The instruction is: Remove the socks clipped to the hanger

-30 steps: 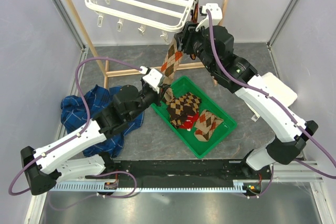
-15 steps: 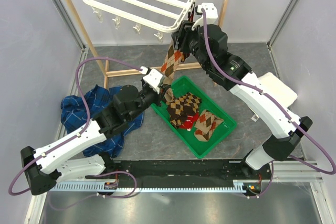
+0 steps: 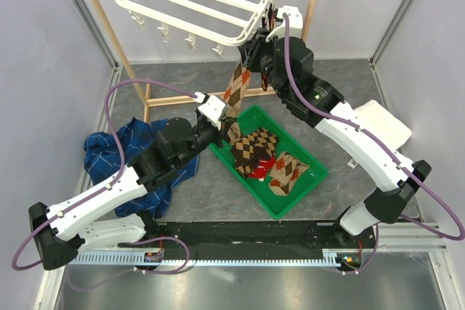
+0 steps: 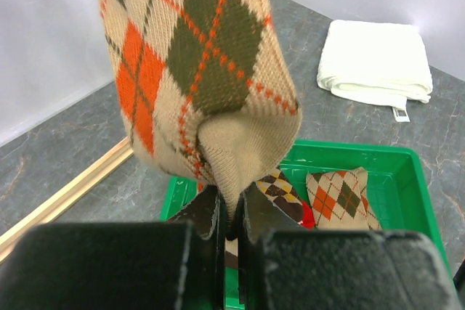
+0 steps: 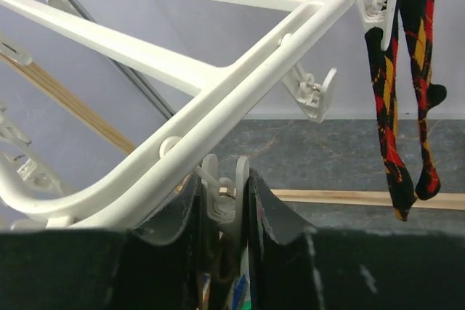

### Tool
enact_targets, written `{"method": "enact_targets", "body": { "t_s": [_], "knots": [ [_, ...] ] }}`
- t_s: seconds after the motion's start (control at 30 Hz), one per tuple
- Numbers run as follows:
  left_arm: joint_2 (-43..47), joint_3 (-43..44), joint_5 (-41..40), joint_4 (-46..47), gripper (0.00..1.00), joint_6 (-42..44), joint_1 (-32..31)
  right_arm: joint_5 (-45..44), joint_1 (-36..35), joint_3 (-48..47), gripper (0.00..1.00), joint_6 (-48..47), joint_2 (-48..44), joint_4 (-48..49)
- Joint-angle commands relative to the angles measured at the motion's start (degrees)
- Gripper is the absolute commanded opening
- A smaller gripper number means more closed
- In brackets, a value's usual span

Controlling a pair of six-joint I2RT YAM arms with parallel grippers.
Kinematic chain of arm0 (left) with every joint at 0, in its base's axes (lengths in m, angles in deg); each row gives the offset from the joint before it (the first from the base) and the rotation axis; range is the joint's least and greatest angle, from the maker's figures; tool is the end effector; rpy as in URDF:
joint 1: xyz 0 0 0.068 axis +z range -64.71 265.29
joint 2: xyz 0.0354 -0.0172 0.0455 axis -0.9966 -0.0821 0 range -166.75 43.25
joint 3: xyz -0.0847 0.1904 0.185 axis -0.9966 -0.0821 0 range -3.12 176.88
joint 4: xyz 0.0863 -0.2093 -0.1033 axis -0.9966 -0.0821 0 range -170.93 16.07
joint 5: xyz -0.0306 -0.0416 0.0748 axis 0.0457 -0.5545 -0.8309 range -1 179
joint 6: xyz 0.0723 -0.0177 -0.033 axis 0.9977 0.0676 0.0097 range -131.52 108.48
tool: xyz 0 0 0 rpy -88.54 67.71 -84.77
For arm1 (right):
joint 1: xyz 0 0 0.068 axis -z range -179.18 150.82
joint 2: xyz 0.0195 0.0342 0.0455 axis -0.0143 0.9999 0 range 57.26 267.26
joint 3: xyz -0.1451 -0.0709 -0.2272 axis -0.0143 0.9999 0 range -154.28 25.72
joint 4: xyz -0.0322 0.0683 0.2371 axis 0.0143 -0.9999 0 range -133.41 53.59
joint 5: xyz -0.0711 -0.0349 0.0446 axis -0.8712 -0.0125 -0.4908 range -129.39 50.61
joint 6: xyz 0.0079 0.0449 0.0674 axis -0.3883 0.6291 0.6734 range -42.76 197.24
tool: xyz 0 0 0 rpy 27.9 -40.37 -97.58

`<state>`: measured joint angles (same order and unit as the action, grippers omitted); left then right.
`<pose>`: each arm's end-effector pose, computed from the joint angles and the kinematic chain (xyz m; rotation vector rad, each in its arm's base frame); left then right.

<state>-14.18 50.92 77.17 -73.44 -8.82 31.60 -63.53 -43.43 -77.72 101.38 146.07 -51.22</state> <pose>0.1610 -0.1946 0.3800 0.6314 1.5192 -0.5168 0.2792 0.2317 0.4996 0.0556 1.6050 0.6022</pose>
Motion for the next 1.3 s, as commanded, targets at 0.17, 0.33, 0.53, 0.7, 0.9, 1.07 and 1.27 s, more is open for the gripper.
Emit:
{"method": "enact_targets", "body": {
  "t_s": [0.17, 0.33, 0.53, 0.7, 0.9, 1.07, 1.27],
  "knots": [
    [0.57, 0.1, 0.58, 1.0, 0.02, 0.29, -0.01, -0.65, -0.05, 2.8, 0.0, 1.17, -3.47, 5.75],
    [-1.98, -0.17, -1.08, 1.09, 0.02, -2.6, -0.01, 0.41, -0.05, 3.07, 0.0, 0.29, -3.3, 6.19],
    [-7.6, 2.82, -0.12, 1.18, 0.02, -13.67, -0.01, 3.31, -0.05, 2.72, 0.0, 1.61, -2.69, 6.63],
    [-13.49, 2.83, -0.47, 4.07, 0.02, -24.64, -0.1, 4.54, 0.04, 1.31, 0.0, 1.87, -1.8, 6.02],
    [-19.74, -4.98, 2.94, 10.92, 0.39, -30.03, -0.45, 6.39, 0.04, 1.48, 0.0, 2.14, -1.72, 5.67],
    [-17.2, -6.84, 4.02, 11.55, 0.73, -27.49, -0.36, 7.44, 0.13, 2.1, 0.0, 2.4, -1.89, 5.58],
    [-13.15, -6.75, 2.17, 11.02, 0.79, -23.97, -0.36, 9.02, 0.04, 1.31, 0.0, 3.72, -1.28, 5.93]
  ]
}}
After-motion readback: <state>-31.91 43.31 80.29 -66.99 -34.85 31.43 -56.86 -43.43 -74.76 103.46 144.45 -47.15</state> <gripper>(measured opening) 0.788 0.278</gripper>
